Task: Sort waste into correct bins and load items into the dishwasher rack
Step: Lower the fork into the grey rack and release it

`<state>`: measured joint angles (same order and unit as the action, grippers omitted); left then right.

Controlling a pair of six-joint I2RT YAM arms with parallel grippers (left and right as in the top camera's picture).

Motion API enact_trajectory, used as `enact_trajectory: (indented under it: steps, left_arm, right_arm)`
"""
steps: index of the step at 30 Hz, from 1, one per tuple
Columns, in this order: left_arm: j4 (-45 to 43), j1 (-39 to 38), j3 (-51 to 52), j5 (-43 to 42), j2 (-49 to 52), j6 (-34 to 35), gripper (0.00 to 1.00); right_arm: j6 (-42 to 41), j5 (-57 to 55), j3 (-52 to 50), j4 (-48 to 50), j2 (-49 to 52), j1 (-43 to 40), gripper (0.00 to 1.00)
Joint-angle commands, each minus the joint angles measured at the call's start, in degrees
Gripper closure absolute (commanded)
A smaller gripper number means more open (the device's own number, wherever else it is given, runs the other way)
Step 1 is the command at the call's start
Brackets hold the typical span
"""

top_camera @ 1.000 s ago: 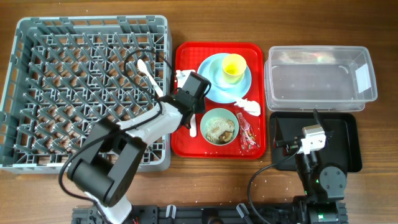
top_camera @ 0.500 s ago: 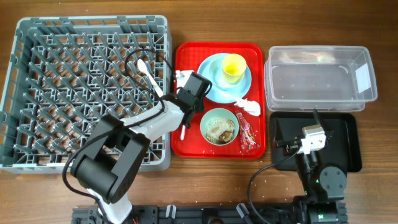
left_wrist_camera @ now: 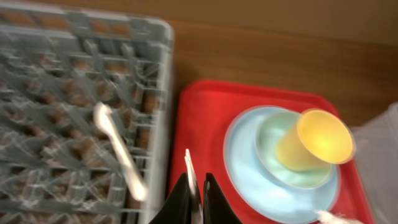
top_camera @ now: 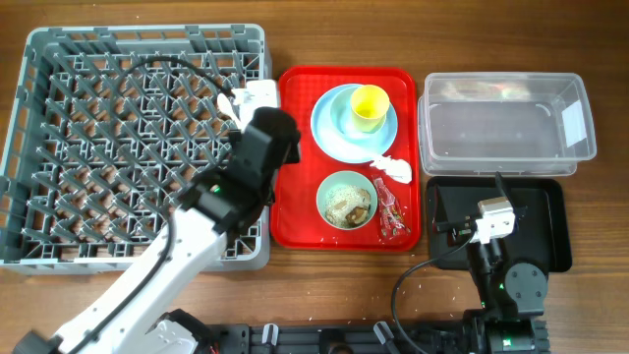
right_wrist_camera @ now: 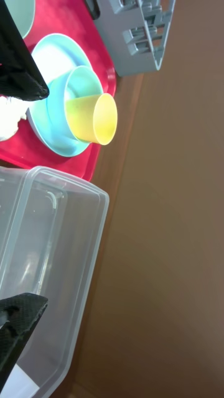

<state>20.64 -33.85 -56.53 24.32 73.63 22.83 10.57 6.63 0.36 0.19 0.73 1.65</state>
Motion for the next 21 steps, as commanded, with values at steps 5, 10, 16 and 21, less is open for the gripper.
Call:
enact_trajectory:
  steps: [5,10,16,21]
  left_arm:
    - [10.2,8.0,0.2,-0.1,3.8,-4.4,0.96]
    - [10.5,8.6,0.2,-5.0,8.6,-4.4,0.96]
    - [13.4,8.6,0.2,-5.0,10.2,0.3,0.94]
    - [13.0,8.6,0.2,-2.8,10.2,0.3,0.61]
  right_arm:
    - [0.0,0.3,-0.1,0.2,-0.2,-0.2,0.0]
    - [0.0,0.3,-0.1,0.2,-0.2,-0.2,0.0]
    - [0.0,0.3,-0.1,0.2,-0.2,-0.2,0.0]
    - [0.0,0.3,-0.1,0.2,-0.2,-0.2,0.0]
